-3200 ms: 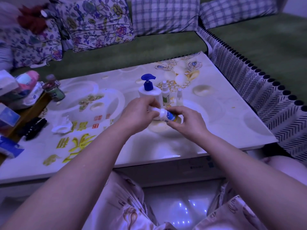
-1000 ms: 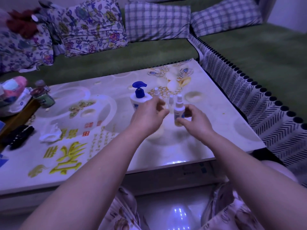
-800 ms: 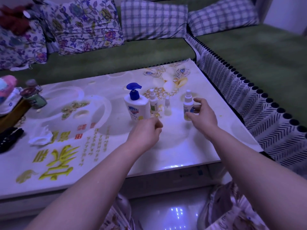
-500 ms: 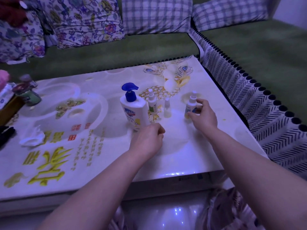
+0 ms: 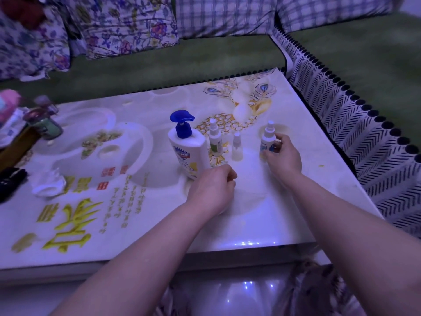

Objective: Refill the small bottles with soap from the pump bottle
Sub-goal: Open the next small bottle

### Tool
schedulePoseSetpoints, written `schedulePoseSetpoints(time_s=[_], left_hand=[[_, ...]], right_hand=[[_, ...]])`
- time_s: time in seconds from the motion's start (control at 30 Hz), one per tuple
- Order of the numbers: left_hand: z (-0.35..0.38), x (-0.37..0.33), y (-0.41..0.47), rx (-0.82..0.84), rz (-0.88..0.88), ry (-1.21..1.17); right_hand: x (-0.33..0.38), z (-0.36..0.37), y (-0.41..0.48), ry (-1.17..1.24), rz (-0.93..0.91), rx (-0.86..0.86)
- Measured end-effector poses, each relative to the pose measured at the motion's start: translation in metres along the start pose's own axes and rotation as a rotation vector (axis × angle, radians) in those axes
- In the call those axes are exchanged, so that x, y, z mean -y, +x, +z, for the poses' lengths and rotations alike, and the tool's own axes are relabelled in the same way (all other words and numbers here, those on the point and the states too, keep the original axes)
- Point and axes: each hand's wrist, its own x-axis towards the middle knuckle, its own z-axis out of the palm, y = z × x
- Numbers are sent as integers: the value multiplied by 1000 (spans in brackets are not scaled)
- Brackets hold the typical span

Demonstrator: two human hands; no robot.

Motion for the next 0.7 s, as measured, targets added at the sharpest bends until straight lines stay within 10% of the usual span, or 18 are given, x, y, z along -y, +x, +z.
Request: schedulePoseSetpoints(time_s=[0.7], left_hand=[[-7, 3, -17, -13, -4, -1]], right_hand=[[-2, -13, -29, -57, 33, -157]])
